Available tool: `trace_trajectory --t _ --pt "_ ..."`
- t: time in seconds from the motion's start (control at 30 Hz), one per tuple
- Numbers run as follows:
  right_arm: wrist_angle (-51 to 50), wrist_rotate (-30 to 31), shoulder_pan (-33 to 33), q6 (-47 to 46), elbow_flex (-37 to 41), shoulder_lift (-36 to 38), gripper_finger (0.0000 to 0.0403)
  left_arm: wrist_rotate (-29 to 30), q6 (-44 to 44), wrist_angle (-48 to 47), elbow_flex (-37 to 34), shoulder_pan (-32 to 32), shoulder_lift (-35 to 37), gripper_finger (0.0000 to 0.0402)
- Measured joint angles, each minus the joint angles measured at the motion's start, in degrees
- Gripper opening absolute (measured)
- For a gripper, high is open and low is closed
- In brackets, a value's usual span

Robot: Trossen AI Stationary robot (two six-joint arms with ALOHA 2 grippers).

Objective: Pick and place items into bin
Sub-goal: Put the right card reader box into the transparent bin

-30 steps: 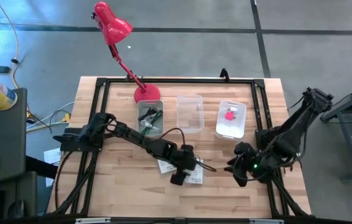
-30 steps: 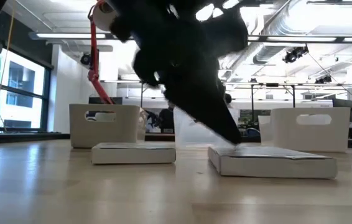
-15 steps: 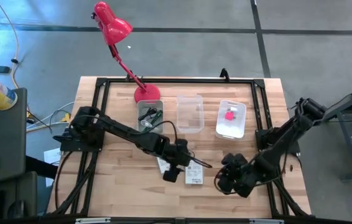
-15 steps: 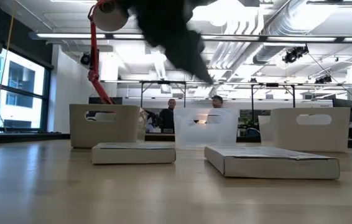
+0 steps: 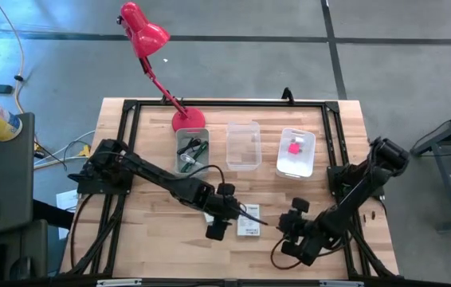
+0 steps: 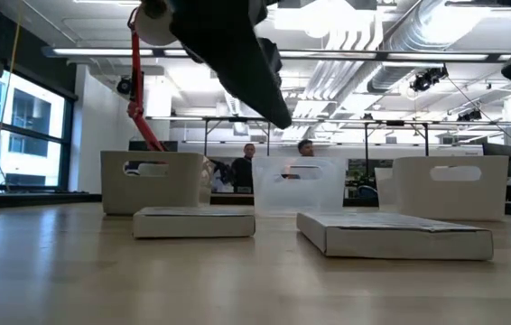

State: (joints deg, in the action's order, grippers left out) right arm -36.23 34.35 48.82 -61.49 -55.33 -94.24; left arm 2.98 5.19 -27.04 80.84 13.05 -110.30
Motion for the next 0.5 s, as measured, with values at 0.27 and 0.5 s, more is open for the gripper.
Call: trace_trajectory --t 0.27,0.5 --pt "1.87 -1.43 -0.69 -8.47 -0.04 -1.35 0.0139 1.51 9.62 0.96 0.08 2.42 -1.22 0.0216" --pt "5.99 -3.16 -0.66 -14.38 -0.04 -1.35 0.0139 2.27 21.29 3.72 -0.07 2.15 -2.48 0.0216"
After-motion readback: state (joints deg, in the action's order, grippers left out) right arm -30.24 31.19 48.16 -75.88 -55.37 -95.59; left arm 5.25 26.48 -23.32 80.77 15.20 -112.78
